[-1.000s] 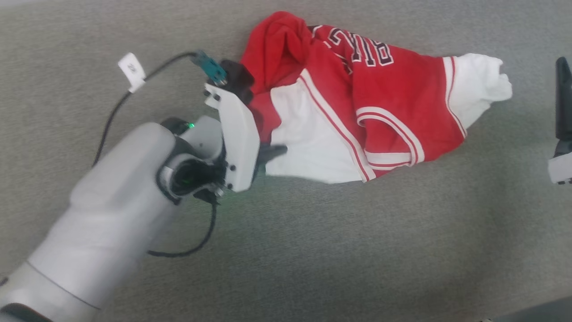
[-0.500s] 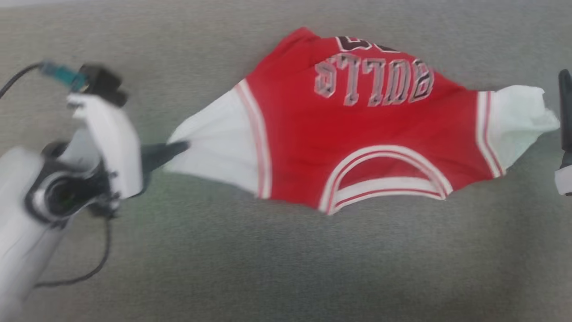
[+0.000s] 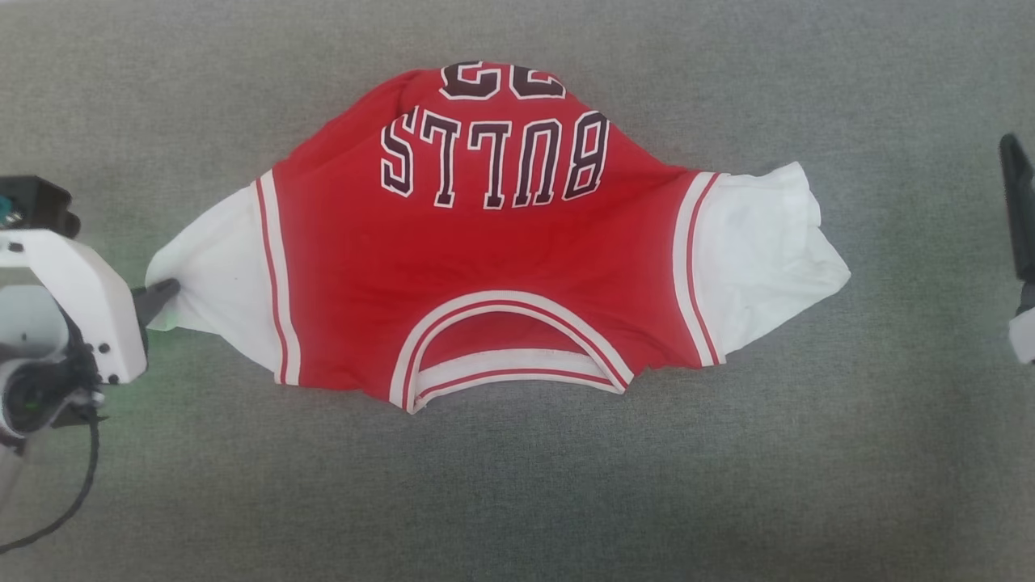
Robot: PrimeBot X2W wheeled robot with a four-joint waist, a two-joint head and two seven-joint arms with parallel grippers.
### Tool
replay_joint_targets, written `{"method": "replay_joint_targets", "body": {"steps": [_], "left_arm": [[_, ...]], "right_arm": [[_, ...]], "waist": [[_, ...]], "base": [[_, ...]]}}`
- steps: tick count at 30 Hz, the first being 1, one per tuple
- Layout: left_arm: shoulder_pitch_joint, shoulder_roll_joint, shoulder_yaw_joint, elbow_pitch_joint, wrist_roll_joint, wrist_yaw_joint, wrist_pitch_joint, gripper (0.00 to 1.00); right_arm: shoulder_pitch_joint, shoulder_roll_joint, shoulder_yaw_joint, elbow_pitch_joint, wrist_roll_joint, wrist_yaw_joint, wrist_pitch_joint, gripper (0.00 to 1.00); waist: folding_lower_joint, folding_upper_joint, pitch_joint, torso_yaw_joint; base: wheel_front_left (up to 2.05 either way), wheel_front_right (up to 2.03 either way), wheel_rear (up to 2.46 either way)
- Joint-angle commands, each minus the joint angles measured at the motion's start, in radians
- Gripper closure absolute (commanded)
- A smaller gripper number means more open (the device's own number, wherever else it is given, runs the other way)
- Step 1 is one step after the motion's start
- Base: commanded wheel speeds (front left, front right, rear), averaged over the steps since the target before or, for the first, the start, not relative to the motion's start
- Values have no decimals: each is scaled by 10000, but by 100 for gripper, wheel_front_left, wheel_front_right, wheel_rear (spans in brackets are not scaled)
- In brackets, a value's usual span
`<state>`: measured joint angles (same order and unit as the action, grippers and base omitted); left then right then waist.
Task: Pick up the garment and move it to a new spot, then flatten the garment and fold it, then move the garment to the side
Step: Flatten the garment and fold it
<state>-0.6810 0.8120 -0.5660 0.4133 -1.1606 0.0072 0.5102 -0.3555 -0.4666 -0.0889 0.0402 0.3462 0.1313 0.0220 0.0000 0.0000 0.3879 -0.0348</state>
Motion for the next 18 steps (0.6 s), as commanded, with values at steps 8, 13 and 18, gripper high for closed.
{"method": "replay_joint_targets", "body": {"steps": [8, 13, 18], "left_arm": [[198, -481, -62, 828, 592, -670, -1733, 0], [953, -659, 113, 509, 975, -714, -3588, 0], [2143, -1096, 183, -430, 1564, -359, -5708, 0]], "right_arm": [[613, -1129, 1553, -744, 632, -10, 758, 0], [982, -2726, 3324, -1437, 1625, -10, 1751, 0], [999, -4372, 4781, -2193, 2818, -10, 2837, 0]], "waist": [[0, 0, -489, 189], [0, 0, -754, 555], [0, 0, -829, 1056]], "base": [[0, 0, 0], [0, 0, 0], [0, 0, 0]]}}
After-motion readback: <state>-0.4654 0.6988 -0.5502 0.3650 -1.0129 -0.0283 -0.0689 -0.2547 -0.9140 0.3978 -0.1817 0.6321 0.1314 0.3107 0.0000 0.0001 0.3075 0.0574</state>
